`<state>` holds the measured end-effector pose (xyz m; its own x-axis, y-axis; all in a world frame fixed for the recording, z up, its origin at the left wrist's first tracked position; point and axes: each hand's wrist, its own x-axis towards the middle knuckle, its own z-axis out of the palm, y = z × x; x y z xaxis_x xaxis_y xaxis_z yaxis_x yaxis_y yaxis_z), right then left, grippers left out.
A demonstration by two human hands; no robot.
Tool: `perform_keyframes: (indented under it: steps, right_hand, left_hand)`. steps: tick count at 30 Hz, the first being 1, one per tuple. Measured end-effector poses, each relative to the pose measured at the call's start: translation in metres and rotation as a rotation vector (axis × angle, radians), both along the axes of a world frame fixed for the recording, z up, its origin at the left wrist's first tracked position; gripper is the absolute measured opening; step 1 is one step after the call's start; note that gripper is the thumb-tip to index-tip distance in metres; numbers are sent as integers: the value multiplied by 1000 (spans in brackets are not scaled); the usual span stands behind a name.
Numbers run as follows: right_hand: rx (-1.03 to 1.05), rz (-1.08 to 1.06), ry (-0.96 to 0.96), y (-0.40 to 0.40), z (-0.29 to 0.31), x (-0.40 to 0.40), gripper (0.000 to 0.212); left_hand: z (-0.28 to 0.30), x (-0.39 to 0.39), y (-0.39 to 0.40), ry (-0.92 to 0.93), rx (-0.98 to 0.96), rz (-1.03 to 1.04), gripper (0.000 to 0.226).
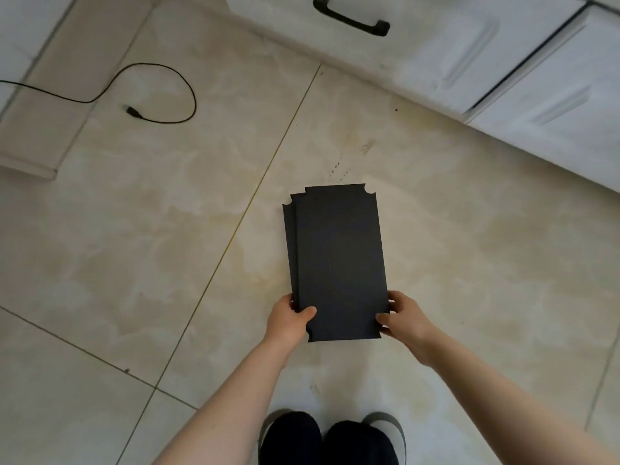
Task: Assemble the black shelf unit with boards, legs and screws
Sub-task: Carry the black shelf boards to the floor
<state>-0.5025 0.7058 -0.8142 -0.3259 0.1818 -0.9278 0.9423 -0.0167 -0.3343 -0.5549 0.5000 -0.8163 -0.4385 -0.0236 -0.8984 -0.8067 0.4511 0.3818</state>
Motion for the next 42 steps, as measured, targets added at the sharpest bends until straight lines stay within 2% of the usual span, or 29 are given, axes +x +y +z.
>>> perform_keyframes:
  steps: [4, 9, 12, 15, 17, 26, 33, 35, 37, 39, 42]
  right_hand:
    - [35, -1, -25, -5, -9, -1, 59]
    - [85, -39, -66, -3, -10, 2, 56]
    - [164, -3, -103, -2, 1, 4, 57]
    - [205, 34, -120, -10, 31, 4, 46]
    - [204, 102, -114, -19, 61, 1, 34]
    - [137, 265, 43, -65, 234, -37, 42]
    - [105, 533, 264, -122, 386, -67, 40]
    - [99, 618, 334, -139, 430, -68, 38]
    - [58, 781, 400, -174, 521, -54, 37]
    - [29, 842, 459, -193, 568, -42, 36]
    - [3, 888, 502, -213, 599, -32, 35]
  left_hand:
    - [-3, 0, 5, -10, 4, -12, 42]
    - [1, -3, 3, -26, 11, -105, 56]
    - [15, -4, -1, -19, -4, -129, 53]
    - [44, -2, -7, -27, -5, -120, 49]
    - [71, 0, -12, -9, 1, -128, 45]
    - [231, 3, -53, 181, -94, -1, 29]
    - [385, 9, -101, 378, -128, 169, 19]
    - [436, 22, -112, 435, -139, 213, 16]
    - [528, 66, -140, 513, -185, 363, 13]
    - [574, 94, -150, 559, -204, 389, 14]
    - [603, 116, -161, 567, -210, 435, 15]
